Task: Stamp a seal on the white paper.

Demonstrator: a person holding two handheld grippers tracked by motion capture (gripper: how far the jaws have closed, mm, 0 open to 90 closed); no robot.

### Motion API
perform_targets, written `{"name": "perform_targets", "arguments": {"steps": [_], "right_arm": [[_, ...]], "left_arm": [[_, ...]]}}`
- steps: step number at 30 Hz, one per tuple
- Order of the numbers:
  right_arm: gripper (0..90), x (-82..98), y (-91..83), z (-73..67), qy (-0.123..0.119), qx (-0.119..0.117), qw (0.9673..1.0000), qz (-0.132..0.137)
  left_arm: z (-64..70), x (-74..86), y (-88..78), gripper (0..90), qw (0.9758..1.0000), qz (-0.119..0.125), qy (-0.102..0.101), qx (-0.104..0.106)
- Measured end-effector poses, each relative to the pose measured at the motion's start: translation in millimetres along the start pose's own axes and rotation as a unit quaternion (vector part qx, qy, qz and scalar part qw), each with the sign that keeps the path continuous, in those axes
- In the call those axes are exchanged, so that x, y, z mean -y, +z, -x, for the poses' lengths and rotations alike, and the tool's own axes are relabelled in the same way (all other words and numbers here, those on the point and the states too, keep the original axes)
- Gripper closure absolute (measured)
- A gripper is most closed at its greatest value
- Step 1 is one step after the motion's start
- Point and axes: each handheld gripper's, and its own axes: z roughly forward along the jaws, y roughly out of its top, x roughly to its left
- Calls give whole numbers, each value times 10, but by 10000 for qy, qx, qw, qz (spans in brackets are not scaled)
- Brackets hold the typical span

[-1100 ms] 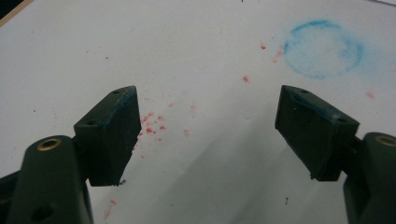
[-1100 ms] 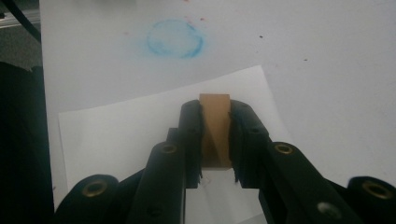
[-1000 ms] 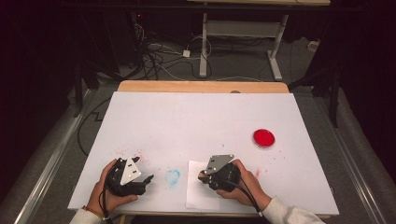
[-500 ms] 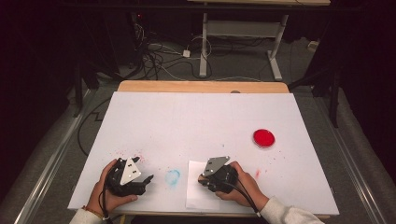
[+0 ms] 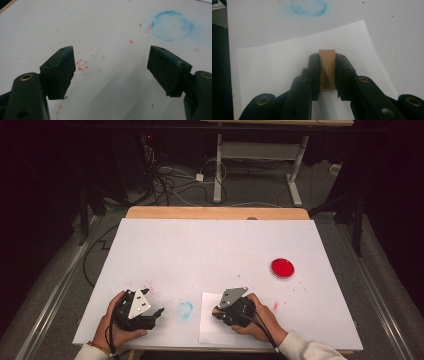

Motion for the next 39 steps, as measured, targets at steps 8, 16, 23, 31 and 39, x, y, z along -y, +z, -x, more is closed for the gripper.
{"name": "perform_targets", "arguments": {"steps": [8, 16, 23, 31, 39], "right_arm": [[767, -9, 2, -12, -36, 47, 10000, -43], [766, 5, 5, 2, -31, -4, 10000, 11], [766, 9, 5, 4, -34, -9, 10000, 13], [767, 5, 7, -3, -22, 10, 10000, 5], [766, 3, 7, -4, -22, 12, 10000, -7]], "left_arm": [[5, -3, 7, 217, 10000, -18, 17, 4], [8, -5, 8, 216, 10000, -12, 16, 5], [9, -4, 7, 217, 10000, -7, 14, 11], [12, -5, 15, 217, 10000, -31, 16, 16], [13, -7, 9, 219, 10000, -29, 25, 13]]}}
